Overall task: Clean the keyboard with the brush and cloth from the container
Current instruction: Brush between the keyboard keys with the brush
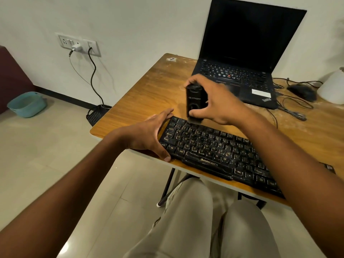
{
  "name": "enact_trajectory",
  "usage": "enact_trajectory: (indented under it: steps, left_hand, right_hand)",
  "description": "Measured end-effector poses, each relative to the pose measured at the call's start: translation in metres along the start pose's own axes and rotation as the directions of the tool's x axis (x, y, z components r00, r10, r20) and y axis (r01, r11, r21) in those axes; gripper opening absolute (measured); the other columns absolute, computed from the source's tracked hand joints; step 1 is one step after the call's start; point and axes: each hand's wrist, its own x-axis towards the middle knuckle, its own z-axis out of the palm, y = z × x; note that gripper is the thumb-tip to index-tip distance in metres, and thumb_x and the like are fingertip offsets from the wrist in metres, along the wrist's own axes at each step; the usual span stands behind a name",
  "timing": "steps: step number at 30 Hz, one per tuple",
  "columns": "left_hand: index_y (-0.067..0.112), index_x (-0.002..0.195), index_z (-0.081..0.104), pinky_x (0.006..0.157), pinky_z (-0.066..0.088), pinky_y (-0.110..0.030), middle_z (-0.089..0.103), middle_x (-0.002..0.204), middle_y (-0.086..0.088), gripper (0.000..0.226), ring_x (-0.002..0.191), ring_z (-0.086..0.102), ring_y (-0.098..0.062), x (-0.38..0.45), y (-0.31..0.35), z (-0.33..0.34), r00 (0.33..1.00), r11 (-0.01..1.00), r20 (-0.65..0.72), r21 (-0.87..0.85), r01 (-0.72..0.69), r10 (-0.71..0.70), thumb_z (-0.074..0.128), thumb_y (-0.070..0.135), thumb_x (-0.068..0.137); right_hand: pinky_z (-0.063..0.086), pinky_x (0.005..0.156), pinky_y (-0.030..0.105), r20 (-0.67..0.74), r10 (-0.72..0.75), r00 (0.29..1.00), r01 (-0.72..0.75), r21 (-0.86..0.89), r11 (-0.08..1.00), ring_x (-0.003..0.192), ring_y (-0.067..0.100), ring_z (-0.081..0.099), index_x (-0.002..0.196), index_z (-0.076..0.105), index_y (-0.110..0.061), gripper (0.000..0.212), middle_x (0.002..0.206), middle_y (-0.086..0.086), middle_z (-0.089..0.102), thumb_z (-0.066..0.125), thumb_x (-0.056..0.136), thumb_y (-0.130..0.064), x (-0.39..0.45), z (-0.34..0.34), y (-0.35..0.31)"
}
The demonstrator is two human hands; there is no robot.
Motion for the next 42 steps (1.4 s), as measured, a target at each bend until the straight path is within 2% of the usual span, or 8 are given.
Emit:
enact_trajectory:
  steps: [5,11,14,20,27,34,39,42]
  left_hand:
    - [0.053,0.151,0.018,0.107,0.052,-0.049,0.047,0.146,0.005,0.143,0.134,0.051,-0.021,0.001,0.001,0.002,0.999,0.998,-0.021,-0.051,-0.032,0.031,0.104,0.049,0.037]
    - [0.058,0.156,-0.006,0.114,0.045,-0.049,0.034,0.160,0.003,0.163,0.140,0.044,-0.024,0.003,-0.006,0.001,1.000,1.000,-0.013,-0.029,0.002,-0.003,0.105,0.051,0.036]
    - [0.058,0.155,-0.007,0.117,0.042,-0.050,0.029,0.163,0.003,0.163,0.144,0.040,-0.024,0.003,-0.006,0.002,1.000,1.000,-0.013,-0.027,0.005,-0.006,0.104,0.053,0.036]
    - [0.057,0.152,0.013,0.108,0.050,-0.050,0.046,0.147,0.007,0.148,0.135,0.049,-0.021,0.003,-0.001,0.002,0.999,0.999,-0.022,-0.048,-0.025,0.024,0.103,0.053,0.035]
    - [0.058,0.155,-0.006,0.117,0.042,-0.050,0.032,0.161,0.003,0.163,0.142,0.042,-0.024,0.003,-0.005,0.001,1.000,1.000,-0.022,-0.020,0.007,-0.007,0.104,0.053,0.035]
    - [0.054,0.150,0.018,0.106,0.054,-0.048,0.048,0.145,0.007,0.141,0.133,0.052,-0.021,0.001,0.002,0.002,0.999,0.997,-0.026,-0.065,-0.039,0.037,0.104,0.042,0.040]
    - [0.053,0.158,-0.005,0.115,0.045,-0.049,0.034,0.162,0.005,0.166,0.142,0.044,-0.023,0.001,-0.001,0.002,1.000,0.998,-0.019,-0.062,-0.001,-0.001,0.105,0.051,0.034]
    - [0.054,0.158,-0.005,0.114,0.046,-0.048,0.035,0.160,0.006,0.166,0.142,0.044,-0.023,0.002,-0.003,0.002,1.000,0.998,-0.014,-0.069,-0.012,0.011,0.105,0.050,0.034]
  right_hand:
    - [0.057,0.060,0.019,-0.090,-0.055,0.994,0.071,0.195,0.978,0.092,0.006,0.062,0.128,0.047,-0.040,0.068,0.114,-0.008,0.060,0.085,0.078,-0.013,0.005,0.040,-0.019]
    - [0.052,0.056,0.016,0.094,-0.043,0.995,0.047,-0.038,0.998,0.087,0.004,0.061,0.132,0.045,-0.042,0.072,0.104,-0.014,0.057,0.084,0.079,-0.014,-0.004,0.018,-0.009]
    - [0.060,0.060,0.027,0.090,-0.036,0.995,0.044,-0.092,0.995,0.087,0.010,0.064,0.132,0.044,-0.042,0.073,0.108,-0.006,0.060,0.085,0.078,-0.015,-0.001,0.008,-0.012]
    - [0.060,0.065,0.022,-0.055,-0.065,0.996,0.073,0.148,0.986,0.089,0.006,0.063,0.128,0.047,-0.040,0.067,0.109,-0.008,0.062,0.084,0.078,-0.013,0.007,0.040,-0.020]
    - [0.055,0.062,0.023,0.116,-0.028,0.993,0.039,-0.099,0.994,0.090,0.011,0.063,0.134,0.046,-0.038,0.074,0.108,-0.005,0.061,0.086,0.077,-0.015,0.004,0.008,-0.010]
    - [0.057,0.068,0.019,-0.096,-0.054,0.994,0.074,0.223,0.972,0.094,0.006,0.062,0.128,0.047,-0.038,0.067,0.110,-0.012,0.060,0.084,0.078,-0.012,0.003,0.048,-0.019]
    - [0.055,0.060,0.021,0.120,-0.045,0.992,0.049,-0.031,0.998,0.088,0.006,0.062,0.131,0.045,-0.041,0.071,0.105,-0.014,0.058,0.084,0.079,-0.012,0.000,0.021,-0.016]
    - [0.060,0.061,0.025,0.057,-0.043,0.997,0.045,-0.026,0.999,0.086,0.007,0.064,0.132,0.045,-0.041,0.071,0.107,-0.008,0.061,0.083,0.080,-0.013,0.003,0.016,-0.022]
